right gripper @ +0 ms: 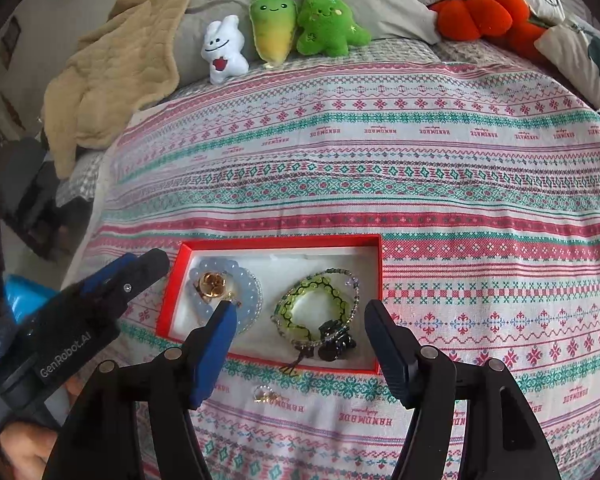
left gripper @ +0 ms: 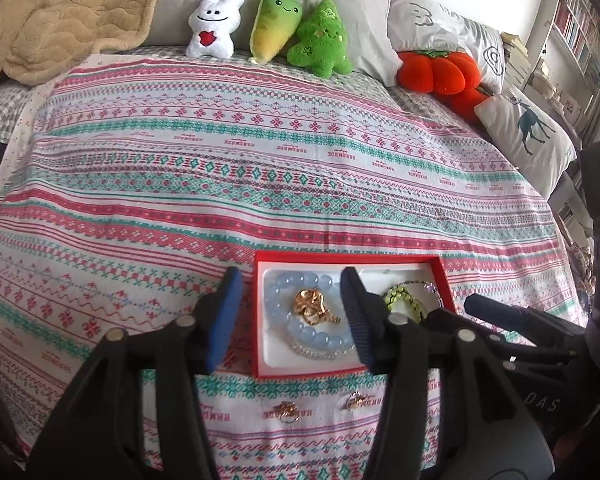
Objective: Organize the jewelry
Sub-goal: 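Carry both bracelets into the red box and open both tools, then move both open tools back to the gold earrings on the cover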
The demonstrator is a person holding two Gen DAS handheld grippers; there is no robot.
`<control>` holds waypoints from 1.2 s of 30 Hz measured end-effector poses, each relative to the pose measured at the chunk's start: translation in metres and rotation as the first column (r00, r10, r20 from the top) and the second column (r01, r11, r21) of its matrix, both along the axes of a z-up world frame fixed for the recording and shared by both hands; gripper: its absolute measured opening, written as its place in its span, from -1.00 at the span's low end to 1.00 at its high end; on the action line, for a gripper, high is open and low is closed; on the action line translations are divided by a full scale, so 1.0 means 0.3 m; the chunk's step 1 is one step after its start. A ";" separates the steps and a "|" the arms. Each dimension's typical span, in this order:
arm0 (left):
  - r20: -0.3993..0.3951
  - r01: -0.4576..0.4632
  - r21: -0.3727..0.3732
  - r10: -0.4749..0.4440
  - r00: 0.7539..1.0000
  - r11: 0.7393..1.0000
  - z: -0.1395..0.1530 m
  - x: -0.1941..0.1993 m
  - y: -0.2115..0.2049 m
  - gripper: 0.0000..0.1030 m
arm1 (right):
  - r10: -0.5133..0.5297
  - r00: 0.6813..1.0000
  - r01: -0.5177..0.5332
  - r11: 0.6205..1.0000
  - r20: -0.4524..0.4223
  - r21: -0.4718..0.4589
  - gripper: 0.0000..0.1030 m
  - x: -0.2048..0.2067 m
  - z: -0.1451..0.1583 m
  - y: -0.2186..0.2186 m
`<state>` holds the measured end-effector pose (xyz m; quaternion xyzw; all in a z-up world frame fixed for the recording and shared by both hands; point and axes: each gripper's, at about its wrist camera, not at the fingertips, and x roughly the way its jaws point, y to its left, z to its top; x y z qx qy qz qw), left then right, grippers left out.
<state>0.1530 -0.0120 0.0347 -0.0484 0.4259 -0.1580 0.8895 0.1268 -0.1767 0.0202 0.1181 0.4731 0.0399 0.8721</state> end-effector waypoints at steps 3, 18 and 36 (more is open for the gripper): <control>-0.003 0.002 0.024 -0.002 1.000 1.000 0.009 -0.022 0.007 0.29 | 0.011 1.000 -0.011 1.000 -0.010 -0.007 0.35 -0.018 0.008 0.005; -0.240 -0.007 0.095 0.029 0.970 0.995 -0.101 -0.115 0.091 0.54 | -0.054 0.988 0.053 0.999 -0.142 -0.010 0.38 -0.132 -0.042 -0.053; -0.376 0.066 -0.076 -0.089 0.922 0.995 -0.189 -0.150 0.082 -0.01 | -0.034 0.973 0.029 0.999 -0.229 -0.023 0.39 -0.177 -0.117 -0.025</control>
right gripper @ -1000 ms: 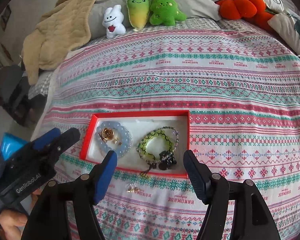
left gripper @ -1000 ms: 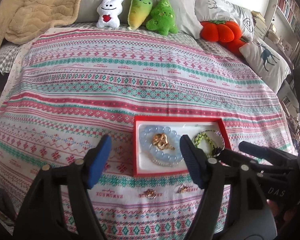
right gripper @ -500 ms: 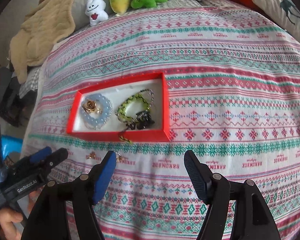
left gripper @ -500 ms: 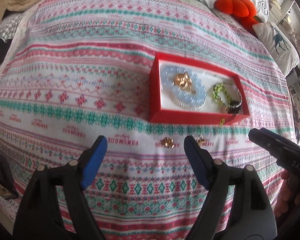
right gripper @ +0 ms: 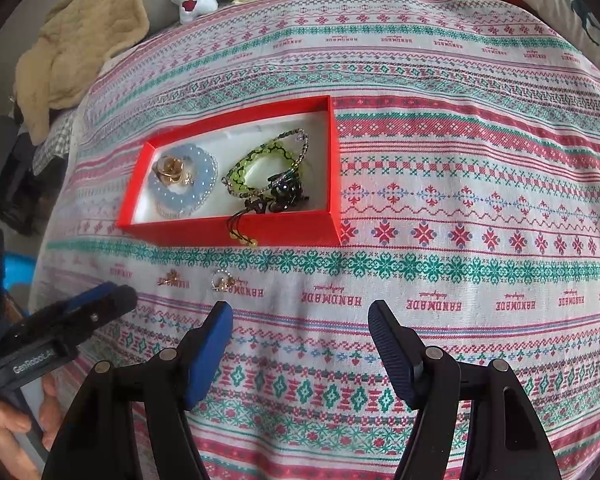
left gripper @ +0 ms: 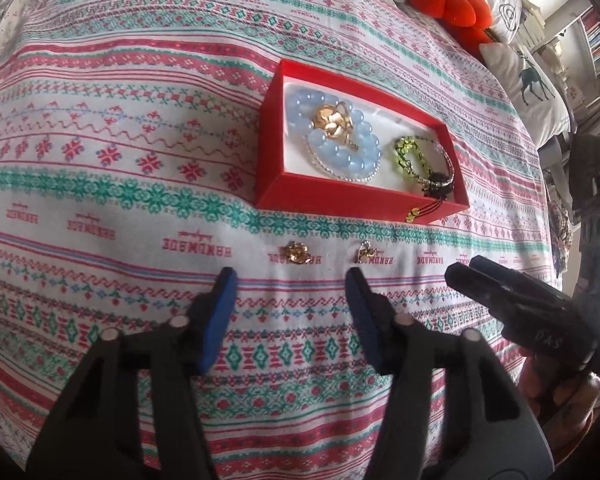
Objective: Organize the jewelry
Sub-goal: 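Move both open tools back to the gold earrings on the cover, then grasp the gold flower earring with the left tool while the right tool grasps the small gold earring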
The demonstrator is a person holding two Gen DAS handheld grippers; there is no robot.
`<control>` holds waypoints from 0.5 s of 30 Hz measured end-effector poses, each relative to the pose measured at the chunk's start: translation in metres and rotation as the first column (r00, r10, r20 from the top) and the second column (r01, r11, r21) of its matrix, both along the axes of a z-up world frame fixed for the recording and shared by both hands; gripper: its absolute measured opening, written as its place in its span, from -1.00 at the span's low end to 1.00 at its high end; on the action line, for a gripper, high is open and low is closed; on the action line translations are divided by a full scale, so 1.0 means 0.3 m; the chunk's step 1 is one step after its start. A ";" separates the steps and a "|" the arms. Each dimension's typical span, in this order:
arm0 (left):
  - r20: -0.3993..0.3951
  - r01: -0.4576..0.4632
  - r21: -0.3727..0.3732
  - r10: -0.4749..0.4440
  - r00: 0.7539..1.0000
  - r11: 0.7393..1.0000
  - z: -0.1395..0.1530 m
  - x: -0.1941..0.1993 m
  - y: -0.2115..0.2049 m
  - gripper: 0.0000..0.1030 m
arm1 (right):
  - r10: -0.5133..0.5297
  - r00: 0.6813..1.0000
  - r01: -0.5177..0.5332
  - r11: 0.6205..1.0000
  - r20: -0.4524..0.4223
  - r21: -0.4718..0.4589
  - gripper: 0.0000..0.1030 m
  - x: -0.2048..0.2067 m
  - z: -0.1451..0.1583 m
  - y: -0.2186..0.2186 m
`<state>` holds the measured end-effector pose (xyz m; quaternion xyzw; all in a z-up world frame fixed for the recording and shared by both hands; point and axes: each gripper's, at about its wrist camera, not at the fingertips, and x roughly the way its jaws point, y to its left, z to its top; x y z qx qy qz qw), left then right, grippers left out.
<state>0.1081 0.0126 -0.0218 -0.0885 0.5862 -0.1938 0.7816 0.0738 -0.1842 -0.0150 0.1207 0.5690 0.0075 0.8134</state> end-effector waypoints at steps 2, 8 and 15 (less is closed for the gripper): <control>-0.011 0.006 0.013 -0.006 1.000 1.000 -0.018 0.006 -0.024 -0.14 | 0.000 1.000 0.000 1.000 -0.008 0.007 0.39 0.004 -0.007 0.003; -0.010 -0.006 0.074 0.007 1.000 0.997 -0.060 0.030 -0.069 -0.33 | 0.003 1.000 -0.003 1.000 -0.023 0.003 0.38 0.012 -0.023 0.009; -0.015 -0.031 0.066 0.032 0.999 0.997 -0.081 0.050 -0.067 -0.51 | 0.003 1.000 -0.003 1.000 -0.030 -0.002 0.39 0.022 -0.035 0.011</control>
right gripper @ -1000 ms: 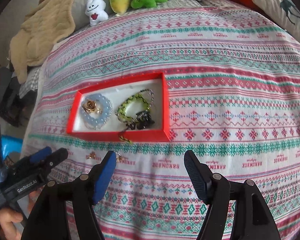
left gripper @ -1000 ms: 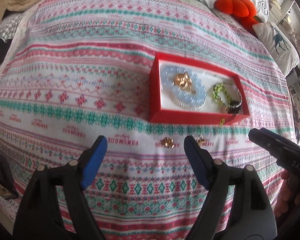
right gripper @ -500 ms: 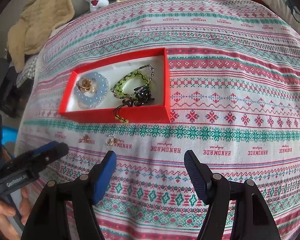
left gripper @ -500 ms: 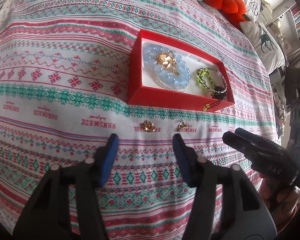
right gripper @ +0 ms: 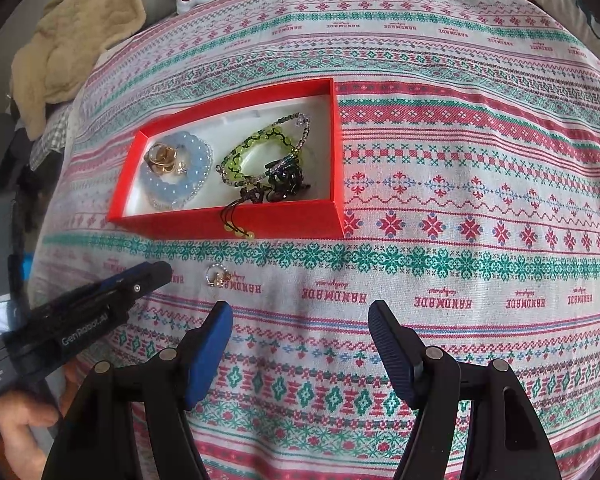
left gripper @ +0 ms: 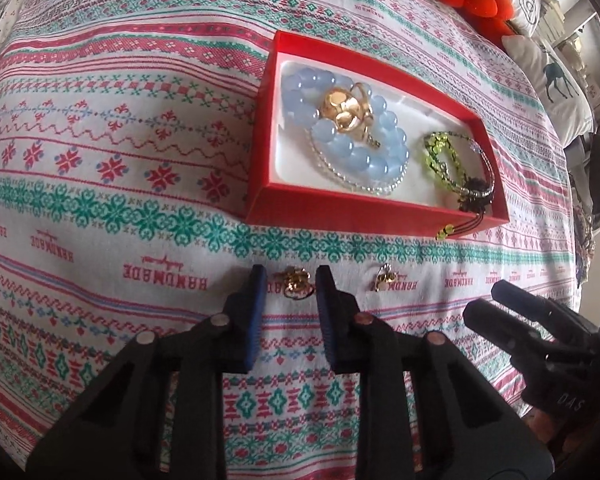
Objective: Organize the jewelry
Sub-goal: 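Grasp the gold flower earring with the left tool while the right tool grasps the small gold earring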
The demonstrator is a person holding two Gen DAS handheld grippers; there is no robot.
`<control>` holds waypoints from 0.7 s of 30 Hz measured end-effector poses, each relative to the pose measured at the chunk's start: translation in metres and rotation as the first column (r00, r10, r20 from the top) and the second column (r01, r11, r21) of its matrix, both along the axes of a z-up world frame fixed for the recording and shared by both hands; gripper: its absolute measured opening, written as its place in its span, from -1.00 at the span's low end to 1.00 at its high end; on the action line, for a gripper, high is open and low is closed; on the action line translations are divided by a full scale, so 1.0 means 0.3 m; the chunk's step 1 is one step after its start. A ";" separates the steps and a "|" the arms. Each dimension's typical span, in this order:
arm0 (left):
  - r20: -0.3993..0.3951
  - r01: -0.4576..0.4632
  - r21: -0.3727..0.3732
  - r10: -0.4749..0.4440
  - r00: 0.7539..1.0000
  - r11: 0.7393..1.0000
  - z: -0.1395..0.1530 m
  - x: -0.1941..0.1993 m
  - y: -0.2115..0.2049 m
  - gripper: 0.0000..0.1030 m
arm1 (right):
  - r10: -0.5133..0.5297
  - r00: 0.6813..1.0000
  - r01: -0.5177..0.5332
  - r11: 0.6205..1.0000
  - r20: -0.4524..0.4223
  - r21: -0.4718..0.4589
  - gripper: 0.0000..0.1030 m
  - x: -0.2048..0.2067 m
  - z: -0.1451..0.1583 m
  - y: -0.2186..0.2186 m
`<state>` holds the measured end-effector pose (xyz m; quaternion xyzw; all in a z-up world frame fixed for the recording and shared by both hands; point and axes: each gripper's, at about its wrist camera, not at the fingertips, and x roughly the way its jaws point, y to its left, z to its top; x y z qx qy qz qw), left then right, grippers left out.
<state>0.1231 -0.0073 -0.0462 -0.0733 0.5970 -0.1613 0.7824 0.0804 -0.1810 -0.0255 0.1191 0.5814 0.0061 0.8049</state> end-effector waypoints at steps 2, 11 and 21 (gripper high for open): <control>-0.005 0.008 -0.001 -0.008 1.000 1.000 -0.004 0.001 -0.006 -0.60 | 0.001 1.000 -0.001 1.000 -0.002 -0.001 0.39 0.002 -0.004 0.000; 0.024 0.009 0.009 -0.009 1.000 1.000 0.024 0.007 -0.026 -0.67 | 0.000 1.000 0.000 1.000 0.002 0.000 0.39 0.006 -0.002 0.004; 0.059 0.019 0.008 -0.019 0.998 1.000 0.064 -0.014 0.042 -0.67 | 0.013 1.000 -0.013 1.000 0.003 0.009 0.38 0.023 -0.005 0.039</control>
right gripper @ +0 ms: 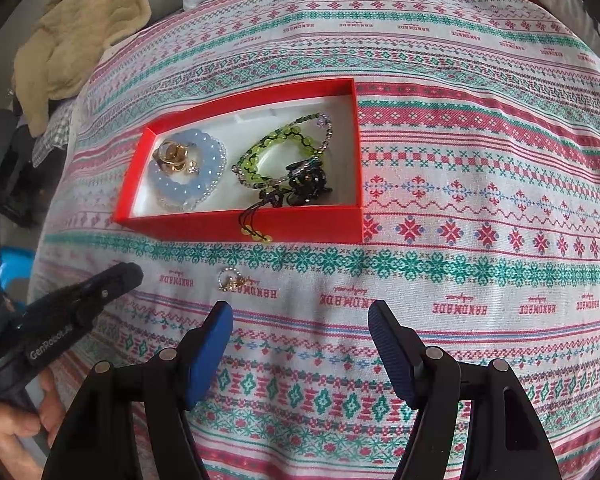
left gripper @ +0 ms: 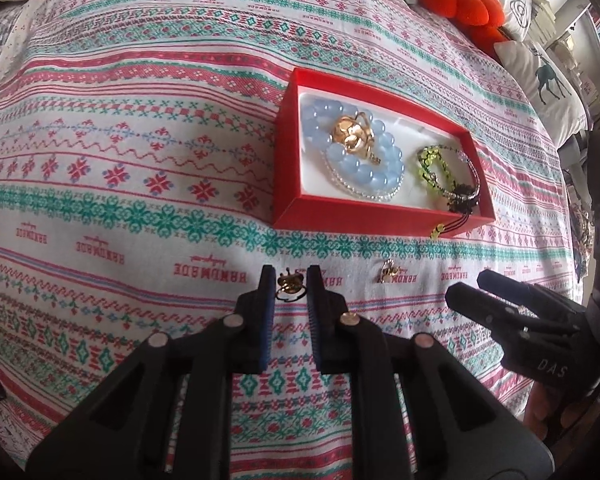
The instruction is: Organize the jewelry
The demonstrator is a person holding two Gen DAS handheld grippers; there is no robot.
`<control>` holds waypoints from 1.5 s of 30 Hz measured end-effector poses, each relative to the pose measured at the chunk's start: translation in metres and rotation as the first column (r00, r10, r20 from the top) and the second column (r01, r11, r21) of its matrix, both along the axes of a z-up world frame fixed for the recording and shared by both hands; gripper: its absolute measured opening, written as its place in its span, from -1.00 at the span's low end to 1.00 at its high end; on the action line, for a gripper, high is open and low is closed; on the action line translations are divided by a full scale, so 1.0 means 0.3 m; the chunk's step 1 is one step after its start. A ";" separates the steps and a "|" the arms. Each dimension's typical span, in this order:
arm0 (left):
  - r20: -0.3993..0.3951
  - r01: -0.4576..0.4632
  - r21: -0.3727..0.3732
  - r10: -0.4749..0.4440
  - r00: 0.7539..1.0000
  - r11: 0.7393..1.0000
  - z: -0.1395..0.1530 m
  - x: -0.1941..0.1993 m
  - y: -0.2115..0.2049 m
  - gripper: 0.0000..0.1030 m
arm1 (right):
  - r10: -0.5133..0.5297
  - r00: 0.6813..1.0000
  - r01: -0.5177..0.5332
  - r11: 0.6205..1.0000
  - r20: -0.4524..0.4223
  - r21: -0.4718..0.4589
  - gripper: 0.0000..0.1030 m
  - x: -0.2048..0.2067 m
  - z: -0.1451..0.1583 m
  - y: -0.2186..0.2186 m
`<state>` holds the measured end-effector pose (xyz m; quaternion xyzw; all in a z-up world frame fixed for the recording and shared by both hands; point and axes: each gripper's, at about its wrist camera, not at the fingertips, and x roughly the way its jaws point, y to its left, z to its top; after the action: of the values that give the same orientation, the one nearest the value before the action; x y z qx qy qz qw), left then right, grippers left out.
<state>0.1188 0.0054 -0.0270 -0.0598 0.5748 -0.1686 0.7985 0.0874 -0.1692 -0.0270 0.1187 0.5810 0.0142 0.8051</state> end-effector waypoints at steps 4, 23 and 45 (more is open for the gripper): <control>0.003 0.011 0.012 -0.011 1.000 1.000 0.003 -0.015 0.021 -0.67 | -0.001 1.000 0.001 1.000 0.005 0.013 0.34 0.013 -0.004 0.016; -0.006 0.011 -0.006 -0.011 1.000 1.000 0.015 -0.041 0.091 -0.67 | 0.094 0.995 -0.093 0.996 -0.021 0.015 -0.39 0.146 -0.079 0.171; -0.004 0.016 -0.015 -0.016 1.000 1.000 0.014 -0.038 0.051 -0.67 | 0.149 0.989 -0.149 0.989 0.022 -0.003 -0.71 0.155 -0.062 0.212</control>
<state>0.1075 0.0206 -0.0228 -0.0615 0.5758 -0.1789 0.7954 0.1338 -0.1058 -0.0457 0.0743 0.5794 0.0751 0.8082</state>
